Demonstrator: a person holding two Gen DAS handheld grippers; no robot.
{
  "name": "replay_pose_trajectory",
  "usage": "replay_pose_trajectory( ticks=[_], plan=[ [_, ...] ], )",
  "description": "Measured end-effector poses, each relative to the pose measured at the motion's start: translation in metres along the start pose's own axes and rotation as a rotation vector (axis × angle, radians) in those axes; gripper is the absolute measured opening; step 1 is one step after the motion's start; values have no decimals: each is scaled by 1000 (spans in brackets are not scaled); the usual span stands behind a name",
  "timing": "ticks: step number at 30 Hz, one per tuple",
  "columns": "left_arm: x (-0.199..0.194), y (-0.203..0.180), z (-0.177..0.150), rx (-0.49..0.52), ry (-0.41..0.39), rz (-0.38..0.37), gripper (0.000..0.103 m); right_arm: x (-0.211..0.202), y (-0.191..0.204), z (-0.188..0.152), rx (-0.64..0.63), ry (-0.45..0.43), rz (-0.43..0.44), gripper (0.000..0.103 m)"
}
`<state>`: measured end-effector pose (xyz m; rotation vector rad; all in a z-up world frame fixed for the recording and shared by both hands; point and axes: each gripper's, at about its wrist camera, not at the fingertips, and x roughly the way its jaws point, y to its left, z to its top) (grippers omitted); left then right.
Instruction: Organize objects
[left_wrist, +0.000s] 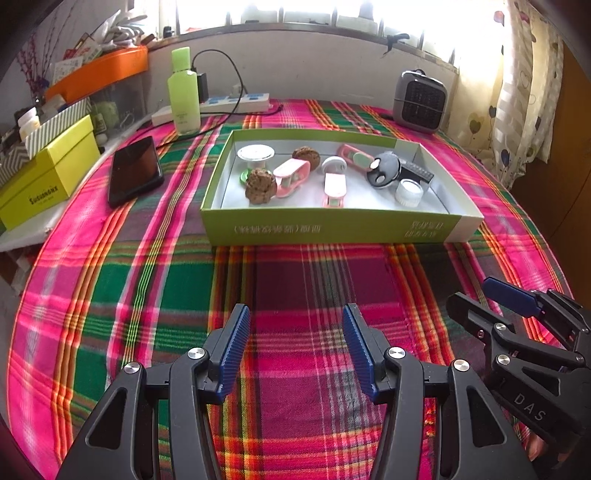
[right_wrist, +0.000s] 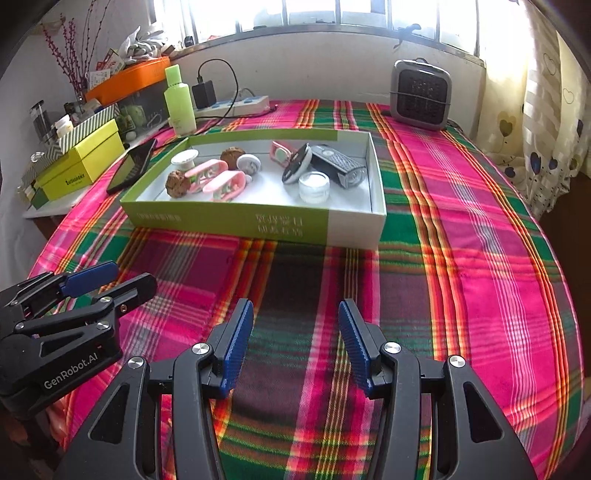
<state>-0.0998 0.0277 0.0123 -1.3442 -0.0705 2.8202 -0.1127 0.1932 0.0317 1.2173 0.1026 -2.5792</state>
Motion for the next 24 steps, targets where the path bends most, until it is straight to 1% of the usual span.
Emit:
replay_pose_trajectory(
  ticks=[5, 11, 17, 24],
  plan=[
    [1, 0, -8, 2, 16, 7, 51, 0, -1, -7, 0, 19, -10, 49],
    [-1, -1, -13, 6, 5, 11, 53, -3, 0, -11, -7, 18, -25, 49],
    [-1, -6, -16, 23, -6, 40, 54, -3, 2, -12, -13, 20, -47, 50],
    [-1, -5, -15, 23, -5, 37, 56, -2, 2, -12, -20, 24, -58, 56]
  ],
)
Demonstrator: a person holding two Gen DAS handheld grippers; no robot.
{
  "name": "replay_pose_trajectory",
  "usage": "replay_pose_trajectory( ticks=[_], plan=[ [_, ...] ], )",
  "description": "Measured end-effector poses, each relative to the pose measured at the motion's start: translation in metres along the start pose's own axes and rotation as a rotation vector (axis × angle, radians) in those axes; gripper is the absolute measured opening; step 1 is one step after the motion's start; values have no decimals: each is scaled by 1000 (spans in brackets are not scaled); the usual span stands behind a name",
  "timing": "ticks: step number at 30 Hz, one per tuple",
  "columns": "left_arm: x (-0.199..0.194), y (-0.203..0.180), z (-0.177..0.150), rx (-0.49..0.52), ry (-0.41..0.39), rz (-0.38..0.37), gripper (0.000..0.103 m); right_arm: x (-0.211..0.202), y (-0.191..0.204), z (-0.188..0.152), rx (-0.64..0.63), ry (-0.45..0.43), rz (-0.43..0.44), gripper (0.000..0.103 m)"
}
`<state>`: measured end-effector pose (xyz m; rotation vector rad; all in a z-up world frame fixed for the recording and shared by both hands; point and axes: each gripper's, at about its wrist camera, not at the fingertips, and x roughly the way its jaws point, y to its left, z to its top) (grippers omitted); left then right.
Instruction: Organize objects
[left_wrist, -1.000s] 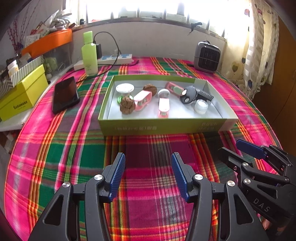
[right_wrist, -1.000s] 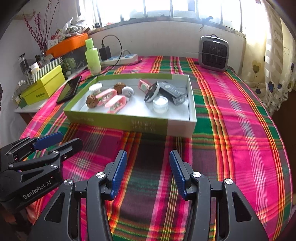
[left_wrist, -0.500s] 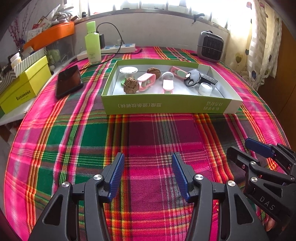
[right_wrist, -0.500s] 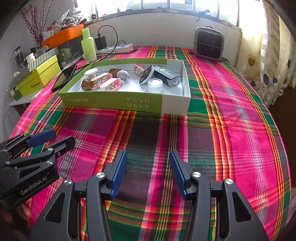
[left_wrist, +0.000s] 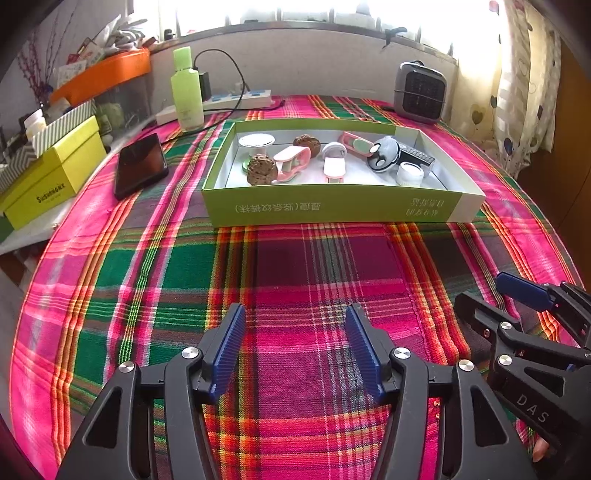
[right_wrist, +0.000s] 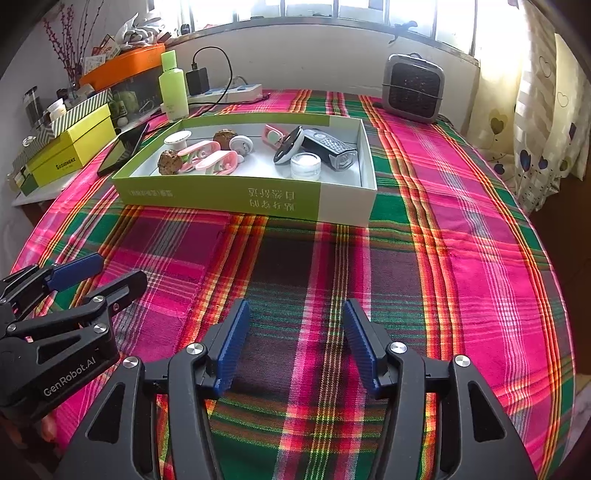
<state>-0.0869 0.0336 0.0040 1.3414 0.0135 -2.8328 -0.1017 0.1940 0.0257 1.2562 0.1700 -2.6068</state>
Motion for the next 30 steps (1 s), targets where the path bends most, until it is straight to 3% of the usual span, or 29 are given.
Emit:
replay_pose_trajectory(
  ticks=[7, 30],
  plan=[
    [1, -2, 0, 6, 3, -14, 62, 1, -2, 1, 11, 3, -6, 61],
    [2, -2, 0, 6, 2, -14, 63, 1, -3, 1, 11, 3, -5, 61]
  ],
)
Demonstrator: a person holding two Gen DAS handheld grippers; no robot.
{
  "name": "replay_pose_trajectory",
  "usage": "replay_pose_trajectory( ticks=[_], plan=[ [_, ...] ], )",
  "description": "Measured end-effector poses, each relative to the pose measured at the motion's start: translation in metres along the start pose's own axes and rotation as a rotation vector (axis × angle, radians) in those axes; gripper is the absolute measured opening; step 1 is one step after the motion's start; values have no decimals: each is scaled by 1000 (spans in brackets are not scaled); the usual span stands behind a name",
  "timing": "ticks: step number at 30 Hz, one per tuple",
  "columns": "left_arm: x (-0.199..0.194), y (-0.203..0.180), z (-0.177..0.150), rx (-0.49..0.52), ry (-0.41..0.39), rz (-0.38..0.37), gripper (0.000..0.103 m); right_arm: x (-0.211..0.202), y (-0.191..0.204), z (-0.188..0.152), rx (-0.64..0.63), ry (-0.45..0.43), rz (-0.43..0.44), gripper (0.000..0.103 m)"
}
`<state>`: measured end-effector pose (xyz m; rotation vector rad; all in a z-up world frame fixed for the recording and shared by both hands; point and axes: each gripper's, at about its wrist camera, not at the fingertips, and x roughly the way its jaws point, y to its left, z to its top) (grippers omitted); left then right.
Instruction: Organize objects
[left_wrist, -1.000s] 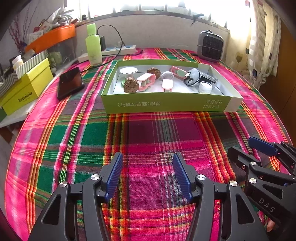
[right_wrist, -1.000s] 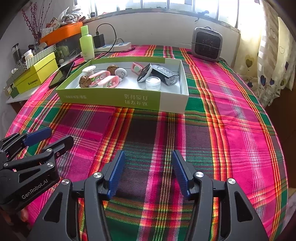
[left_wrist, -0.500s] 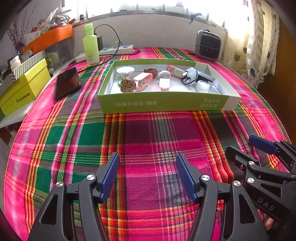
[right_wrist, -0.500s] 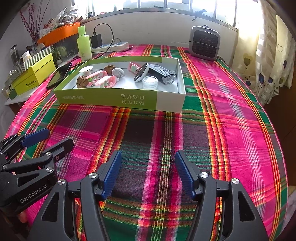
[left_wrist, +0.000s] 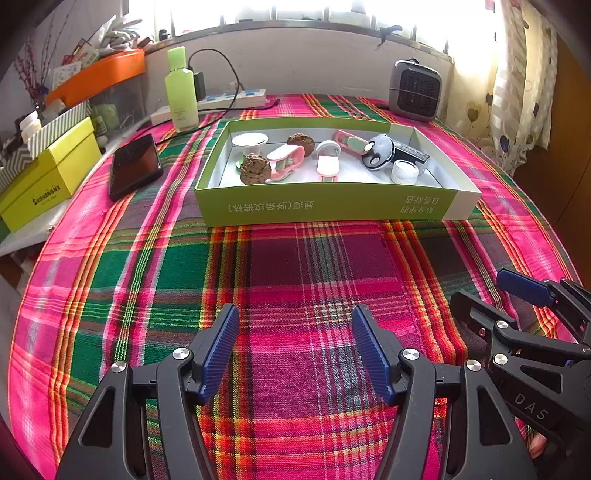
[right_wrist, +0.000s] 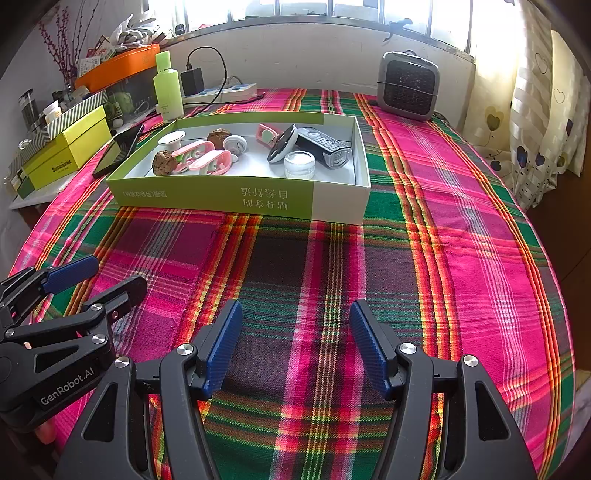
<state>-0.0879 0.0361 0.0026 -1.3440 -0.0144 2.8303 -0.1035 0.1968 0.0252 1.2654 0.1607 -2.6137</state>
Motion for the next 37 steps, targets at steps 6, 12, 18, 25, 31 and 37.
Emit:
replay_pose_trajectory(
  ticks=[6, 12, 18, 25, 31, 37],
  plan=[
    [0, 0, 0, 0, 0, 1, 63, 0, 0, 0, 0, 0, 0, 61],
    [0, 0, 0, 0, -1, 0, 63, 0, 0, 0, 0, 0, 0, 62],
    [0, 0, 0, 0, -1, 1, 64, 0, 0, 0, 0, 0, 0, 63],
    [0, 0, 0, -1, -1, 0, 64, 0, 1, 0, 0, 0, 0, 63],
    [0, 0, 0, -1, -1, 0, 64, 0, 1, 1, 0, 0, 0, 63],
    [0, 0, 0, -1, -1, 1, 64, 0, 1, 1, 0, 1, 0, 63]
  ],
)
